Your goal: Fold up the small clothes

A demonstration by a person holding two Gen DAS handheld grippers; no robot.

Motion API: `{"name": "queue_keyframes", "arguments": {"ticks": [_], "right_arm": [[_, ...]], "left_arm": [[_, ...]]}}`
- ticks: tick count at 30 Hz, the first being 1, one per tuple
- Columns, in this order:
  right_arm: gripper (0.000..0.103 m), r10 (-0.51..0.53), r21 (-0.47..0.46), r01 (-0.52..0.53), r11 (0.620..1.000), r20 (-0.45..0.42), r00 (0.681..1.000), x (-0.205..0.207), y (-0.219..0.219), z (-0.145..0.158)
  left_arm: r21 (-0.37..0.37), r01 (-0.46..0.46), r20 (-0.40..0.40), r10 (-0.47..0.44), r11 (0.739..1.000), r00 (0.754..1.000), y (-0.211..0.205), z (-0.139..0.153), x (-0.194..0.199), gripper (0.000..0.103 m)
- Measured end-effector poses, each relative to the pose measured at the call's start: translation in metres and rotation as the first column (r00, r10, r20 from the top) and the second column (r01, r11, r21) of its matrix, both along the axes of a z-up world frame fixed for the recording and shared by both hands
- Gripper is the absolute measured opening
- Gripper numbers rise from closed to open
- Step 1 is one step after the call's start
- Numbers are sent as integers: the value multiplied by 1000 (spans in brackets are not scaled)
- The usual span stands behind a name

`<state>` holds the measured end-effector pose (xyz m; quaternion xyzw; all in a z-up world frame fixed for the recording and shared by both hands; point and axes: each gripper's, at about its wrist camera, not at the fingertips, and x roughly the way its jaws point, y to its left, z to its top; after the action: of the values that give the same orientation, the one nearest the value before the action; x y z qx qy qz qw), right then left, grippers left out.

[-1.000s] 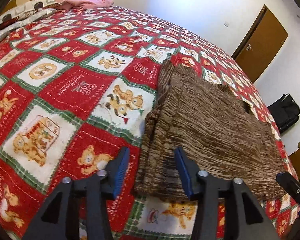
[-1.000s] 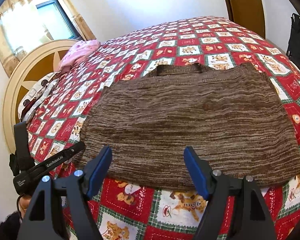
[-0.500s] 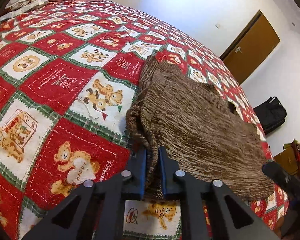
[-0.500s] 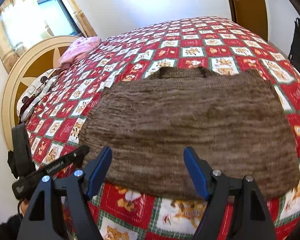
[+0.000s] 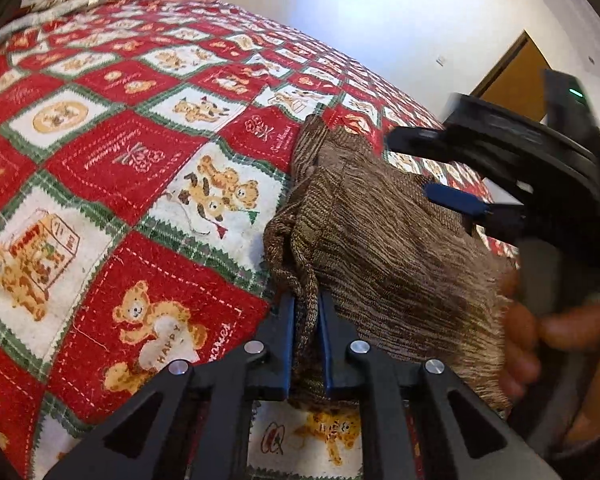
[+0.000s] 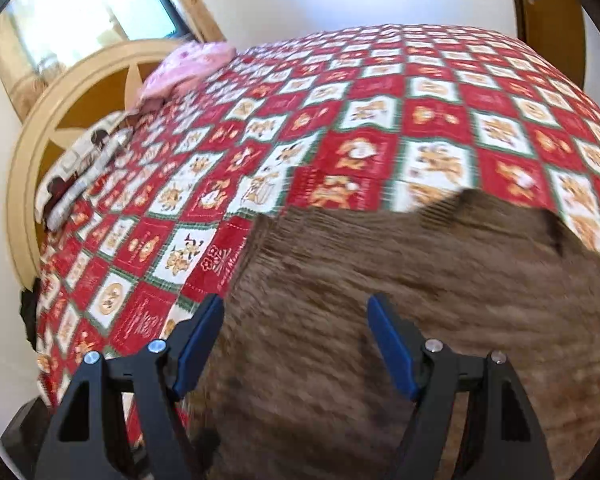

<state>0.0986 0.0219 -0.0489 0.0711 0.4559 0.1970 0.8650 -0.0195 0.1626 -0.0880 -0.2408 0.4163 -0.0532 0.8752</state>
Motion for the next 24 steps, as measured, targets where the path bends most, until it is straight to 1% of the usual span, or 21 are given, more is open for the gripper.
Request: {"name": "queue_keyframes", "arguments": {"ticks": [2, 4, 6, 8, 9, 10, 11, 12, 15, 18, 19, 20, 21, 23, 24], "right_arm": [[78, 5, -18, -6, 1000, -24, 1000, 10, 11, -7], [78, 15, -21, -16, 1000, -44, 999, 21, 23, -14], [78, 38, -53, -41, 998, -55, 998, 29, 35, -19], [85, 47, -94, -52, 994, -54, 997, 35, 46, -22], [87, 48, -102, -53, 993, -51, 998, 36, 50, -23], [93, 52, -100, -57, 993, -53, 997, 39, 53, -24], [96, 59, -103, -64, 993, -54, 997, 40, 56, -25], [97, 70, -121, -75, 990, -53, 996, 39, 60, -28], [98, 107, -222, -110, 969, -28, 994, 38, 72, -35], [91, 122, -298, -121, 947, -16, 992, 38, 78, -39], [85, 129, -339, -126, 932, -12, 992, 38, 81, -41], [82, 138, -377, -129, 917, -2, 990, 37, 82, -42], [81, 148, -392, -135, 910, 4, 989, 36, 83, -42], [71, 143, -388, -132, 912, 0, 990, 37, 79, -41], [68, 136, -385, -125, 914, 0, 991, 37, 76, -40]], "left_arm": [[-1, 0, 5, 0, 1000, 1000, -2, 0, 1, 13], [20, 14, 19, -14, 1000, 1000, -5, 0, 3, 13], [20, 19, 34, -20, 1000, 999, -5, -1, 3, 13], [20, 22, 41, -23, 1000, 999, -4, -2, 3, 13], [18, 23, 42, -23, 1000, 999, -4, -2, 2, 13], [14, 23, 42, -24, 1000, 999, -4, -2, 3, 13], [7, 24, 41, -24, 1000, 999, -3, -2, 3, 13], [0, 24, 41, -24, 1000, 999, -2, -3, 3, 13], [-13, 23, 42, -22, 1000, 999, -1, -4, 4, 13], [-10, 24, 47, -23, 1000, 999, -2, -4, 1, 13], [-14, 23, 47, -23, 1000, 999, -2, -4, 1, 13], [-18, 23, 45, -22, 1000, 999, -1, -4, 1, 13], [-19, 23, 45, -22, 1000, 999, -1, -4, 0, 13], [-13, 24, 45, -23, 1000, 999, -1, -4, 0, 13], [-8, 24, 45, -24, 1000, 999, -1, -3, 0, 13]]}}
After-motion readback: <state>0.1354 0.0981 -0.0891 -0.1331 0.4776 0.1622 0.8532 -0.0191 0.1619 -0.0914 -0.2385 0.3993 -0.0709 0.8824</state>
